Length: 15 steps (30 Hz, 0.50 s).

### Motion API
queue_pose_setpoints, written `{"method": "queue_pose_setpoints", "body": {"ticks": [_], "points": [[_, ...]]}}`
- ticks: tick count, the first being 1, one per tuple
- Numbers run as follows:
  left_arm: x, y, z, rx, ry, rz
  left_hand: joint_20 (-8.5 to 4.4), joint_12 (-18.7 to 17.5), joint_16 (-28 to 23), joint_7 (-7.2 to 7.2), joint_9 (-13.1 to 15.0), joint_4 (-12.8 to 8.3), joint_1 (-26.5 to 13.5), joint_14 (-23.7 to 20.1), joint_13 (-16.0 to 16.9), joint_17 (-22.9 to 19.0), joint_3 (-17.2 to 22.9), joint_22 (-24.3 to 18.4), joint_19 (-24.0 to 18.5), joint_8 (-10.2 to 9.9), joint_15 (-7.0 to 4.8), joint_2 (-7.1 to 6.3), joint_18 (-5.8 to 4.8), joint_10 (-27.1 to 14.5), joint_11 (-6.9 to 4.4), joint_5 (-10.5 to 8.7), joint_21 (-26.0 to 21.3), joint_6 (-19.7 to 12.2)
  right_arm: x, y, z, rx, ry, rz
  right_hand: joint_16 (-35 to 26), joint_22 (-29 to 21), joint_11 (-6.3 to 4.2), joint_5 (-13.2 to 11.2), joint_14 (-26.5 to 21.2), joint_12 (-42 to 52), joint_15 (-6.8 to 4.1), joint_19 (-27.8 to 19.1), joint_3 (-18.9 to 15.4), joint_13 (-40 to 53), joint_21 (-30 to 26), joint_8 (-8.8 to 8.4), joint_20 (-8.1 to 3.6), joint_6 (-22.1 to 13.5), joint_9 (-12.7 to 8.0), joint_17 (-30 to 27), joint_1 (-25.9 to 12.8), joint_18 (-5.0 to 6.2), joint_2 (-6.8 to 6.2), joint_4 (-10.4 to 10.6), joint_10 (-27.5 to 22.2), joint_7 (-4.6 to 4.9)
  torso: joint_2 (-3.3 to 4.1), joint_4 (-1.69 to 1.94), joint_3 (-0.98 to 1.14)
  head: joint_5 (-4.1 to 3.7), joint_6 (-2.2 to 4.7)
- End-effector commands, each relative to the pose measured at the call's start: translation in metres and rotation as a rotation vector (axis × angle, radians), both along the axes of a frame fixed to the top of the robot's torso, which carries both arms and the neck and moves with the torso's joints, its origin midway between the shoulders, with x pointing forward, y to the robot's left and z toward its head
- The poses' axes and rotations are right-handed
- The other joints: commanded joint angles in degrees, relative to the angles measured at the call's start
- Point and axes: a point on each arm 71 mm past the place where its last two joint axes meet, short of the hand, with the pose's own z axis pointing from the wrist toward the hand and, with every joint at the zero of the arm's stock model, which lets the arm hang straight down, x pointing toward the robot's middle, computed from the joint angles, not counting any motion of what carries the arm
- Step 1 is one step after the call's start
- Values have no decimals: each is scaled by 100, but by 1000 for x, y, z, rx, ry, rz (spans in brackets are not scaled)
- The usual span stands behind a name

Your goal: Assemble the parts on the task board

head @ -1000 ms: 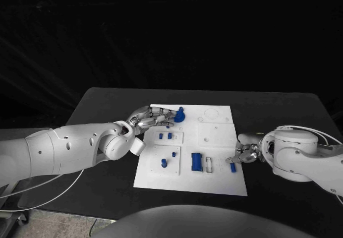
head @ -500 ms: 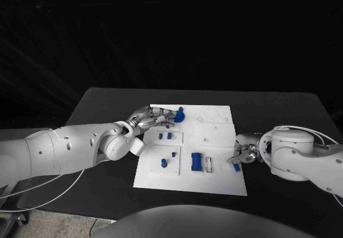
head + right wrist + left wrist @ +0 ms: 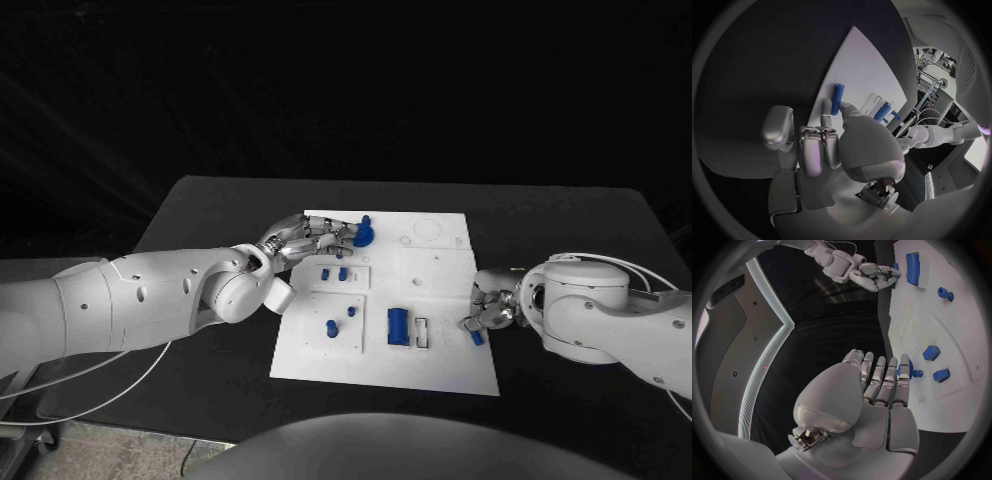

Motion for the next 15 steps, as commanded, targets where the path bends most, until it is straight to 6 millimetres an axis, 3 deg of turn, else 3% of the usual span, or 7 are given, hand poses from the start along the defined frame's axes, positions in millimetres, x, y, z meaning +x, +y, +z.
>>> {"method": "queue_pose_setpoints", "body": {"ticks": [1,6,10,15], "points": [[-1,-1,0,-15,0,-16,-8,13,29,25,7,0,35,25,5,3,25,-8,25,36,3,-5,-41,14,11,37,28,28,-4,0,-8,1,15,7,-7,737,-19,376,574,22,-7,-32,353,1505,12,-44,-24,-37,-71,1363,313,94,-78,-231,600,-41,-1,-2,3,8,1],[-1,0,1,-14,-2,-11,-8,13,29,25,7,0,35,25,5,3,25,-8,25,36,3,-5,-41,14,11,37,28,28,-6,3,-5,44,-15,15,-88,805,-18,1156,560,22,-51,95,1129,1505,278,89,-60,63,66,1244,116,43,-437,-364,600,-70,3,-4,3,12,1],[-2,0,1,-14,-4,-10,-8,13,28,26,7,0,36,24,5,3,29,-9,26,36,2,-8,-40,17,11,38,29,29,-7,6,-1,114,-36,-1,-93,818,-51,1293,559,22,-51,122,1569,1505,337,193,-74,43,198,1227,-67,36,-592,-441,600,-65,-2,-5,0,27,1],[-2,0,1,-13,-4,-9,-8,13,28,26,7,0,36,24,5,3,29,-9,26,36,2,-8,-40,17,11,38,29,29,-7,9,5,243,22,-88,-83,837,-59,1286,561,22,-50,145,1785,1505,410,241,-77,14,267,1233,-212,23,-629,-460,600,-73,3,1,1,14,1]]}}
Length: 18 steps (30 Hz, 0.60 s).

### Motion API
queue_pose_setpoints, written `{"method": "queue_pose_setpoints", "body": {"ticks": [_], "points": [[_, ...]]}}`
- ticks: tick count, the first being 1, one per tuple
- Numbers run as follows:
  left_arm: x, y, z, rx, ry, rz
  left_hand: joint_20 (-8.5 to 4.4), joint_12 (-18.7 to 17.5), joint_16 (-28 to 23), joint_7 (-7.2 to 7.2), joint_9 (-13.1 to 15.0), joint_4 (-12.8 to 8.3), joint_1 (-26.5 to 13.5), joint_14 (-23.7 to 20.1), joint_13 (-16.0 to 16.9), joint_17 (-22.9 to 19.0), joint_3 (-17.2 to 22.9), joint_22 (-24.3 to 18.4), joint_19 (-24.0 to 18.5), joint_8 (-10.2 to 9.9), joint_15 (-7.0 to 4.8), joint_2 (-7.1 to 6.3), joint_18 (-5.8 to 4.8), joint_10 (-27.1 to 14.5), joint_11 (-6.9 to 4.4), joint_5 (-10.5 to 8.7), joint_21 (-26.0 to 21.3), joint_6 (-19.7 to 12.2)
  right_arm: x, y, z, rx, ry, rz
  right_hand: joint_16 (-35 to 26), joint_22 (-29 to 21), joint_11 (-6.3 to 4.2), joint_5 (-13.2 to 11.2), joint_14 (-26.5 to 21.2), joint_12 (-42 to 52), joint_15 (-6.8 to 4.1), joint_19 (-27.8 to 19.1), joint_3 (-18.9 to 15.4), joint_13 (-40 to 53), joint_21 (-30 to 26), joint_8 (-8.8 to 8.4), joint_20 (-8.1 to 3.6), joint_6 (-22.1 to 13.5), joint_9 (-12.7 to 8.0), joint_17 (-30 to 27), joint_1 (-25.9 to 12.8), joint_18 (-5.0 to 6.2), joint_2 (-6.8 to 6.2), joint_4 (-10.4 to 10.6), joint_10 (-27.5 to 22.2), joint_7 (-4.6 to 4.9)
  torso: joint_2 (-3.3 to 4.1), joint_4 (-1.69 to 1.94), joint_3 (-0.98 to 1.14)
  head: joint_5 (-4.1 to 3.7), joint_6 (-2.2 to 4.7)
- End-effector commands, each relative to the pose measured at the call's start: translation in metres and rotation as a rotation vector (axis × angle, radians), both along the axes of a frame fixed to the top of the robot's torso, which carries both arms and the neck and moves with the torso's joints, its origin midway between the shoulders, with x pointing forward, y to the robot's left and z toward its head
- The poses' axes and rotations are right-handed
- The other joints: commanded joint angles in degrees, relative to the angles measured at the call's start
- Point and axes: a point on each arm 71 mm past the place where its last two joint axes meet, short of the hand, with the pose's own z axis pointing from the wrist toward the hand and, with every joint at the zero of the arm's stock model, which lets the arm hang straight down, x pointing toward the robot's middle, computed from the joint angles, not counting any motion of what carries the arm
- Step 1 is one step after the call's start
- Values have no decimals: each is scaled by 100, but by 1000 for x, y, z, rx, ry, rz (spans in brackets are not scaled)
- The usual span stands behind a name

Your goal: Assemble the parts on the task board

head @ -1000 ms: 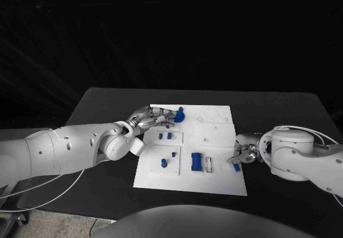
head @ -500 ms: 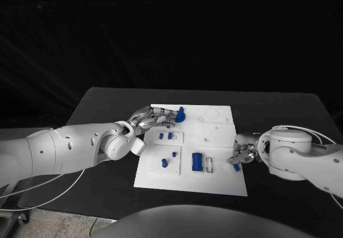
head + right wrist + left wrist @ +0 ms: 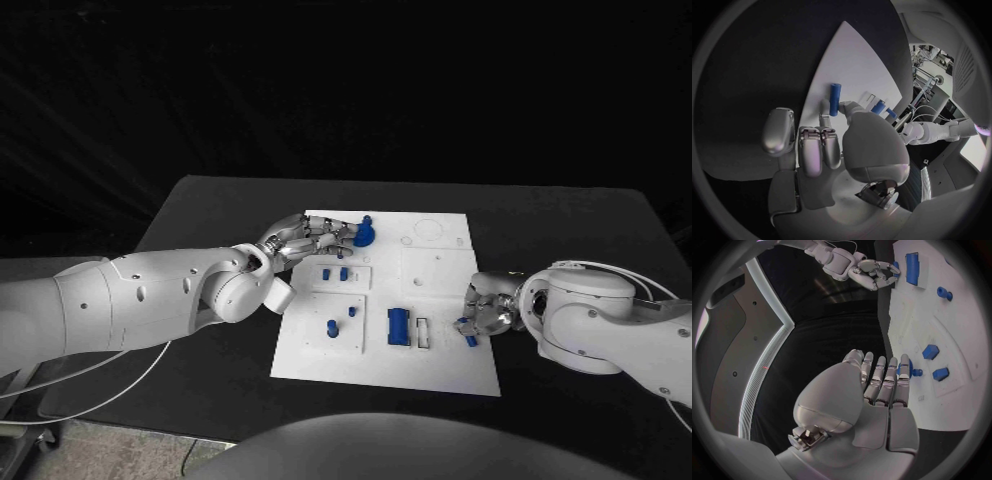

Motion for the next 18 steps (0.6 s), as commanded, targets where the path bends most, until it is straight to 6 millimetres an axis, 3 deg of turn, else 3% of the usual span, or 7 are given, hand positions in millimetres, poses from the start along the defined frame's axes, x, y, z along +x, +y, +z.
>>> {"method": "queue_pose_setpoints", "body": {"ticks": [1,8,18], "points": [[-1,-2,1,-14,-4,-11,-8,13,28,26,7,0,36,25,5,3,29,-10,26,36,2,-8,-41,17,11,38,29,29,1,4,5,167,62,-95,-10,836,-32,-24,547,22,-37,38,867,1506,17,15,-14,-40,35,1225,-113,23,42,-799,601,-24,2,4,-1,-12,1],[-1,-3,1,-15,-3,-14,-8,13,28,26,7,0,36,25,5,3,29,-10,26,36,2,-8,-41,17,11,38,29,29,0,11,9,297,187,-214,-30,824,-17,-349,540,22,-23,25,1030,1506,-24,1,-4,-86,33,1188,-338,30,96,-758,601,-5,0,9,-6,-12,1],[-1,-3,0,-15,0,-17,-8,13,28,26,7,0,36,25,5,3,29,-10,26,36,2,-8,-41,17,11,38,29,29,0,19,4,304,298,-257,-36,812,2,-843,536,22,-7,5,1094,1506,-70,-31,11,-117,-7,1170,-567,38,159,-711,601,15,-6,4,-5,-31,1]]}}
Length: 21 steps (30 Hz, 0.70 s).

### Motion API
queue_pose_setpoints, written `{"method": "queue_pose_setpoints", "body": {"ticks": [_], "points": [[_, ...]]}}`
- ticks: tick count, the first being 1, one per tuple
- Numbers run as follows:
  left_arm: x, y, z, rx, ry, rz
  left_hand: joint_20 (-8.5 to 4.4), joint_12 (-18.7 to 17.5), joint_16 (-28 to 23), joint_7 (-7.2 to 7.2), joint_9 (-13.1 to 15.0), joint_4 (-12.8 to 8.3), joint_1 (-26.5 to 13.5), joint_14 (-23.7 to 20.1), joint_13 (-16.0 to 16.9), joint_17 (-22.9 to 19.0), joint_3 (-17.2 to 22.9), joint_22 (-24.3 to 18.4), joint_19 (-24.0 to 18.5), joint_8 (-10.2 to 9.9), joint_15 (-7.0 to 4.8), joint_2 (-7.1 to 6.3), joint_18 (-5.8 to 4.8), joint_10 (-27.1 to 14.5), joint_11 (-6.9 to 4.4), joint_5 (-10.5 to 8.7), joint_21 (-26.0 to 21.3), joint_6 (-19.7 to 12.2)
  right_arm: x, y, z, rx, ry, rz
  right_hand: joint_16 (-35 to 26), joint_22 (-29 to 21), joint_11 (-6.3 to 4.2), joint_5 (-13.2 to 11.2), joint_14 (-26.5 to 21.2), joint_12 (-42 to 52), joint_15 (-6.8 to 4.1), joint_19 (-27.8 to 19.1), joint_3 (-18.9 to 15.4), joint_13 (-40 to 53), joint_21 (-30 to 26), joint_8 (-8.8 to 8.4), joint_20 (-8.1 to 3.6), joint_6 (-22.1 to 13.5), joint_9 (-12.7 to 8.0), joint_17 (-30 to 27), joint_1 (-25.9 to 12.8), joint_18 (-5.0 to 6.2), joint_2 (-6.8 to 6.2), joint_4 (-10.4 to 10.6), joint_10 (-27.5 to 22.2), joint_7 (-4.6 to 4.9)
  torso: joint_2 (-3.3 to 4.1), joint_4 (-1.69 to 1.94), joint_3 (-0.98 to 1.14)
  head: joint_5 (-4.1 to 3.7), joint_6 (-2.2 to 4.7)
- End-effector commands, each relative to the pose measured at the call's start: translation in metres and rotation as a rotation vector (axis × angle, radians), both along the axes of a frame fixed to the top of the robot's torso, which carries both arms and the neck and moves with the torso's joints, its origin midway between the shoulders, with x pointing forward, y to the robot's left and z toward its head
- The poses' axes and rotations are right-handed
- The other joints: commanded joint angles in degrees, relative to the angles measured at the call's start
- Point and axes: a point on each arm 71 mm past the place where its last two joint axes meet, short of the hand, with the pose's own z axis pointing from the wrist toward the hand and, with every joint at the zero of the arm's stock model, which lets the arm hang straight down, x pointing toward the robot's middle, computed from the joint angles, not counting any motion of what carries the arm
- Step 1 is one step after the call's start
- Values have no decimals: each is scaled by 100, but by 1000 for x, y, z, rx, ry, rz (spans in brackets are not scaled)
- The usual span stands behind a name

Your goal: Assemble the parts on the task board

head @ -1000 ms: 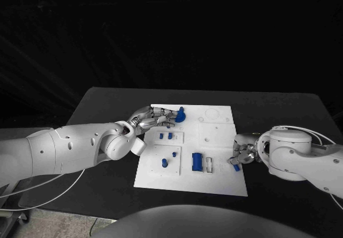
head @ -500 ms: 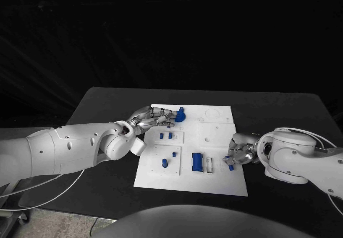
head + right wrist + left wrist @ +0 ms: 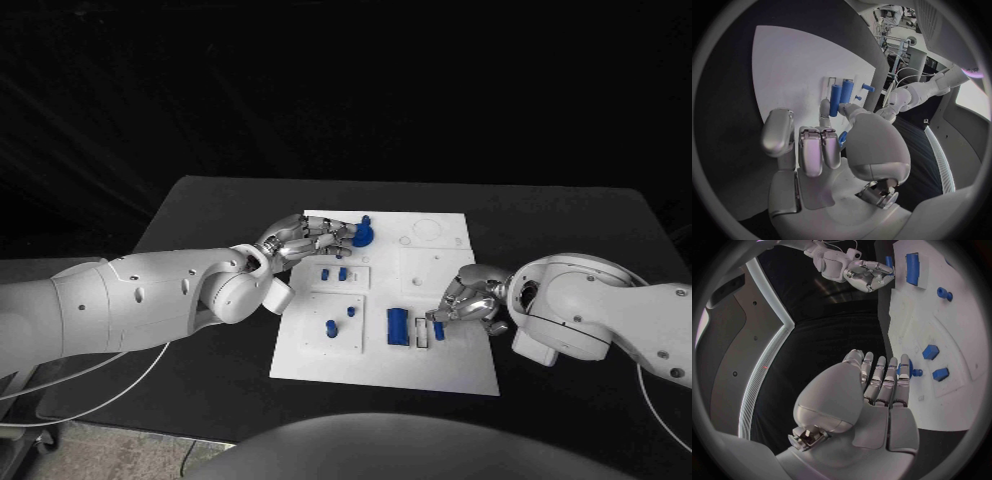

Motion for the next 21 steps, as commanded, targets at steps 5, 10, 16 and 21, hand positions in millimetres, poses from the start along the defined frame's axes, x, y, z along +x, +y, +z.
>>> {"method": "queue_pose_setpoints", "body": {"ticks": [5,10,16,21], "points": [[-1,-4,0,-15,2,-19,-8,13,28,27,7,0,36,25,6,3,29,-5,26,36,2,-8,-40,17,11,38,29,29,0,6,-8,-1,118,-9,-33,778,33,-329,534,22,14,-42,459,1507,-184,-66,28,-90,-45,1172,-183,61,48,-391,611,39,4,-4,4,-8,1],[-1,-4,0,-15,5,-22,-8,12,27,30,7,0,40,25,5,2,39,-7,26,37,1,-16,-39,23,10,43,30,33,3,8,-12,-21,111,3,-35,765,42,-483,532,22,23,-62,447,1507,-240,-71,39,-91,-59,1167,-241,71,64,-387,611,48,3,-5,3,-9,1],[-1,-5,0,-16,7,-26,-8,12,27,30,7,0,40,25,5,2,41,-7,27,37,1,-17,-39,24,9,44,30,33,5,9,-13,-49,87,20,-44,748,51,-680,528,22,31,-85,424,1507,-310,-80,49,-99,-77,1150,-307,83,86,-378,611,55,3,-5,1,-22,1],[-1,-6,0,-17,9,-30,-8,11,27,31,7,0,41,26,5,2,44,-8,27,38,2,-19,-40,25,9,44,30,35,6,9,-14,-71,68,35,-71,719,56,-760,519,22,36,-121,418,1507,-432,-89,54,-111,-87,1107,-326,103,101,-379,611,61,-1,-3,2,-18,1]]}}
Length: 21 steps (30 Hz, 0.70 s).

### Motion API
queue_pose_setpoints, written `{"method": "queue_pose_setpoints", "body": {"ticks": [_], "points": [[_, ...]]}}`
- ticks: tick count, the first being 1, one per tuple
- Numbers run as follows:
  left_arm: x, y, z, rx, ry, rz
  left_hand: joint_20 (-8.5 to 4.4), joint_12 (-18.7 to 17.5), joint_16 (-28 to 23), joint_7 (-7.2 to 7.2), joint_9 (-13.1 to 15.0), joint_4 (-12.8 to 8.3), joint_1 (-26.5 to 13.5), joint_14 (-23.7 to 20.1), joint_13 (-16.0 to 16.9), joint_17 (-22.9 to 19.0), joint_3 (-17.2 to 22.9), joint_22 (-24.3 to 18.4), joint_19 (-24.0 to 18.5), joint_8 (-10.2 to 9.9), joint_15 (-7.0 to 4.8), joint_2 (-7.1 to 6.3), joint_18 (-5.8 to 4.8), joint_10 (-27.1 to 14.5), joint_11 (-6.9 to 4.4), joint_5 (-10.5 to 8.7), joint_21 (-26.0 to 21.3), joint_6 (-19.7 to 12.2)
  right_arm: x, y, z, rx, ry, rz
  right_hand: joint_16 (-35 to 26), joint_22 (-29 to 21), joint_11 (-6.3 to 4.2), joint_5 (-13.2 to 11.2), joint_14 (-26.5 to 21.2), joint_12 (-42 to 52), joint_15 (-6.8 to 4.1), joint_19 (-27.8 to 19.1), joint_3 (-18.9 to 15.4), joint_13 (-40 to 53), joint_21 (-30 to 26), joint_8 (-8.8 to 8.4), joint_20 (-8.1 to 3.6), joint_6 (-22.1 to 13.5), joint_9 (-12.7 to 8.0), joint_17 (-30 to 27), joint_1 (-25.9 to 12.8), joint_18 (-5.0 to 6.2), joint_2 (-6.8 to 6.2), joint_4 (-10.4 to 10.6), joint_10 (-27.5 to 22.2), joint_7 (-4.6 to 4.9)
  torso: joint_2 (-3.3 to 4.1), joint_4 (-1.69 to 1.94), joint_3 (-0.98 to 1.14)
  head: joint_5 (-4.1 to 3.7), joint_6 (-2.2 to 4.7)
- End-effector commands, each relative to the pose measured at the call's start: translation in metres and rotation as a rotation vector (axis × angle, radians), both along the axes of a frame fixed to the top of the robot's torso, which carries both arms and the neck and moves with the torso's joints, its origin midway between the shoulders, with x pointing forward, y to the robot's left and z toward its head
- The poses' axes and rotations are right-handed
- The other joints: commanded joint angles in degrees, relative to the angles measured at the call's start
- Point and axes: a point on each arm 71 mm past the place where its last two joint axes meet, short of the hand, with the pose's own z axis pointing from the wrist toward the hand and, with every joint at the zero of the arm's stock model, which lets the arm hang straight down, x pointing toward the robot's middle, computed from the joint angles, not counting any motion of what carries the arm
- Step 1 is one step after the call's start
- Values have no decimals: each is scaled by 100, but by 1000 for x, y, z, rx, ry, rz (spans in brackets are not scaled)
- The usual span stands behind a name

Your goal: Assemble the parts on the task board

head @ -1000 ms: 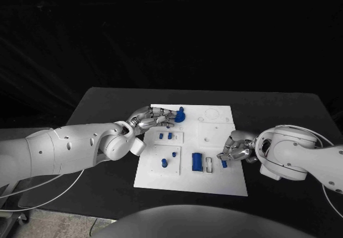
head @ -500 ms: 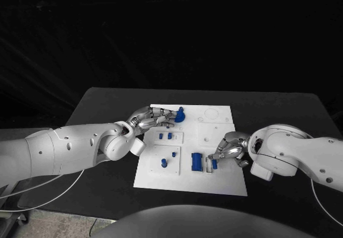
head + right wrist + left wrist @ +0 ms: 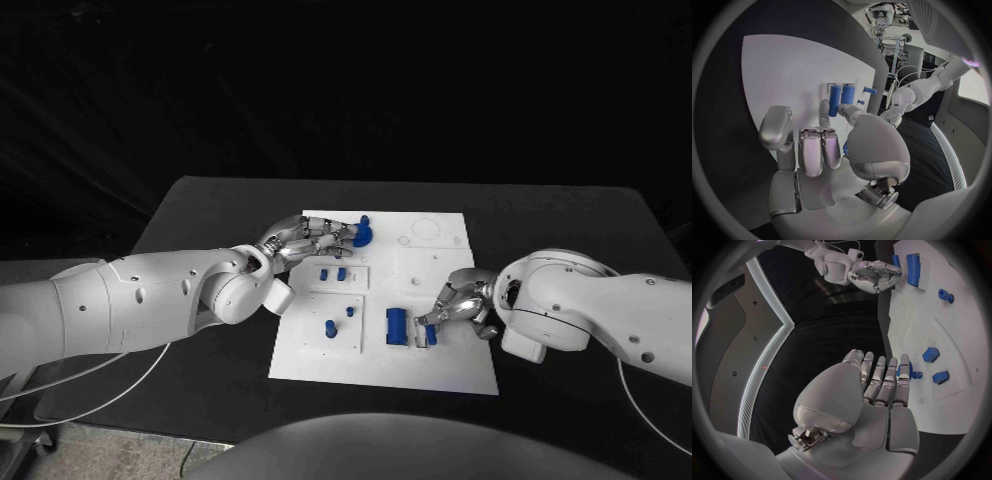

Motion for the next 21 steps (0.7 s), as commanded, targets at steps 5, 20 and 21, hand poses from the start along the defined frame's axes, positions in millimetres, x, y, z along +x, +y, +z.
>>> {"method": "queue_pose_setpoints", "body": {"ticks": [5,20,21], "points": [[-1,-3,0,-16,6,-25,-8,11,28,10,7,0,41,26,5,2,44,-9,26,38,2,-19,-41,26,9,20,30,14,1,-1,-2,-52,-40,33,-36,703,39,-75,514,22,39,-72,58,1508,-91,-26,0,-53,-11,1083,-56,113,18,-62,592,1,-4,0,2,5,1],[-1,-4,0,-16,9,-28,-7,10,29,11,7,0,43,30,5,2,50,-10,27,39,5,-24,-42,29,8,21,31,16,-3,8,-9,-24,-43,21,-82,664,50,-178,496,22,50,-124,35,1508,-250,-25,11,-55,-19,1013,-96,138,31,-54,592,9,2,2,0,5,1],[-1,-4,0,-16,9,-28,-7,10,29,11,7,0,43,30,5,2,50,-10,27,39,5,-24,-42,29,8,21,31,16,-3,8,-10,-21,-41,20,-81,664,50,-194,496,22,51,-124,29,1508,-249,-21,13,-49,-19,1014,-104,137,31,-52,592,9,1,1,0,10,1]]}}
